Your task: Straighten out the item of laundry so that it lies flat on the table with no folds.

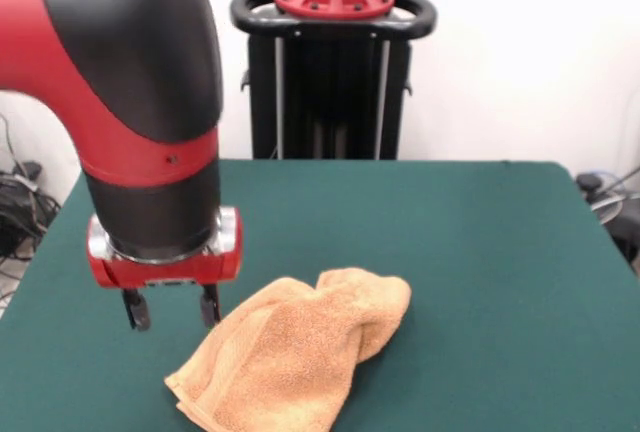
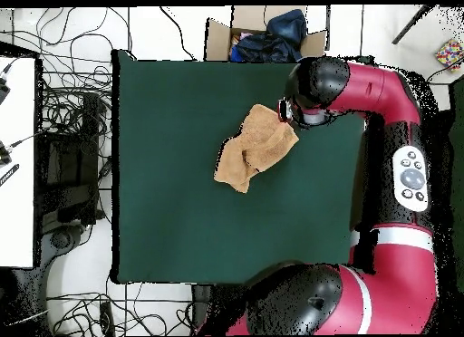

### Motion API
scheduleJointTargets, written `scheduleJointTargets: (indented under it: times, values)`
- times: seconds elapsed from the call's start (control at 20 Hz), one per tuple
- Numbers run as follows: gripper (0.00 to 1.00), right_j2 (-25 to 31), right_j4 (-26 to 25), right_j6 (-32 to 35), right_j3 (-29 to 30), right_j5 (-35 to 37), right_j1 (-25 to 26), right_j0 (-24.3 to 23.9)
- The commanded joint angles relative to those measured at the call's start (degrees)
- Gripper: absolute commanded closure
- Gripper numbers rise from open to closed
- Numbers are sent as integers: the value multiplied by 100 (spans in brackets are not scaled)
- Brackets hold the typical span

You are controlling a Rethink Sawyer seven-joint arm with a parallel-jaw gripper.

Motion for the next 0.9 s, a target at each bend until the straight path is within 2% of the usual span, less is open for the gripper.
scheduleJointTargets:
  times: [0.05,0.15,0.2,0.65,0.9]
  values:
    - [0,348,66,-376,-94,-64,152,226]
    - [0,323,-116,-301,87,-827,418,234]
    - [0,311,-181,-310,86,-962,496,248]
    - [0,179,-138,-392,134,-1061,536,301]
    - [0,88,-314,-260,-85,-1396,942,450]
